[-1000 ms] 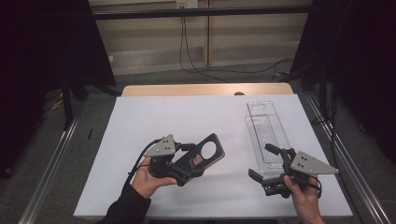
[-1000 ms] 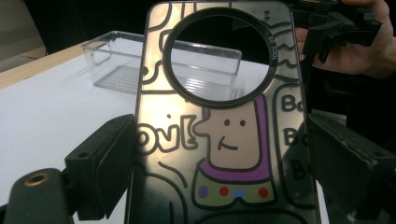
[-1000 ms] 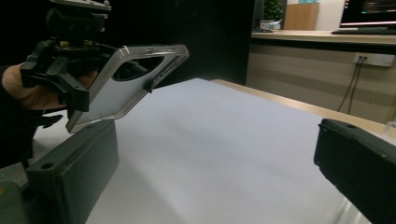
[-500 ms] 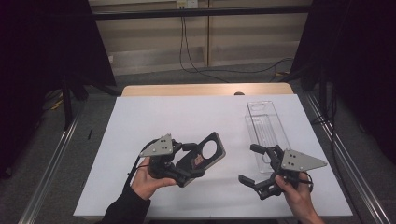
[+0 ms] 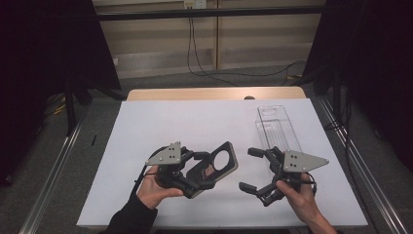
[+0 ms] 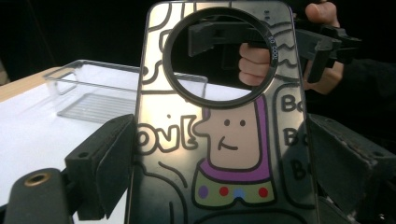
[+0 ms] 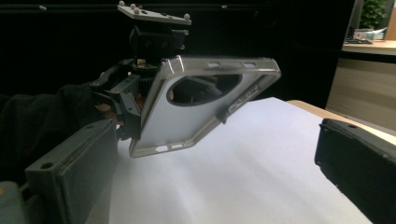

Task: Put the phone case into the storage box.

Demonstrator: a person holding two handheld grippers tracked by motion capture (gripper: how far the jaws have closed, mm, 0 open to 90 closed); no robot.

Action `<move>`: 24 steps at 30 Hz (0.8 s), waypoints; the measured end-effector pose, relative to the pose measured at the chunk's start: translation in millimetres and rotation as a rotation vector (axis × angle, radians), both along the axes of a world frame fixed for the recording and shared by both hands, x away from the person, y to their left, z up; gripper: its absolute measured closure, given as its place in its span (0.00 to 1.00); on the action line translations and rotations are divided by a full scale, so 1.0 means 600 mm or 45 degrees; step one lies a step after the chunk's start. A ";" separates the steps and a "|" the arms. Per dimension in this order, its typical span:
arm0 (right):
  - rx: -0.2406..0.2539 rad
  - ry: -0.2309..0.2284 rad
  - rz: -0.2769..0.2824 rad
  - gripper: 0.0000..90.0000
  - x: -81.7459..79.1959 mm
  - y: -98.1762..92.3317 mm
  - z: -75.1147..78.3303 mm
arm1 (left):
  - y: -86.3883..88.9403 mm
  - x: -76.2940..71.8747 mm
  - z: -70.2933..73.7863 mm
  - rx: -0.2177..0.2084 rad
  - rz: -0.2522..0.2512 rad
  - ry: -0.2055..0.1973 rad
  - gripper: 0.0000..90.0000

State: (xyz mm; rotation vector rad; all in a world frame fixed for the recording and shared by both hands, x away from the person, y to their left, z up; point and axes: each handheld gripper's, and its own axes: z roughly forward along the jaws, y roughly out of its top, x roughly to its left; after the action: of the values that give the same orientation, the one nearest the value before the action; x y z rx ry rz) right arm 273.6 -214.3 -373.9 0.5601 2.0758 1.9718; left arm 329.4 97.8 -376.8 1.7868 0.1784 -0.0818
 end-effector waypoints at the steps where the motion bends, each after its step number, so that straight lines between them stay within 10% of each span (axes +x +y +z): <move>1: 0.004 -0.003 0.010 0.00 0.001 0.001 0.000 | -0.001 0.000 0.000 0.000 -0.007 -0.002 0.14; 24: -0.020 0.041 0.199 0.01 0.027 0.015 0.004 | -0.015 -0.007 0.002 -0.005 -0.068 0.007 0.14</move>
State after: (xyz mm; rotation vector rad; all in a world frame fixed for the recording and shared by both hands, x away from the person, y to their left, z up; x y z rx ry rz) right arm 289.9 -205.2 -371.6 0.4409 2.2144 2.0403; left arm 325.4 88.8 -375.7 1.7876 0.1341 -0.1251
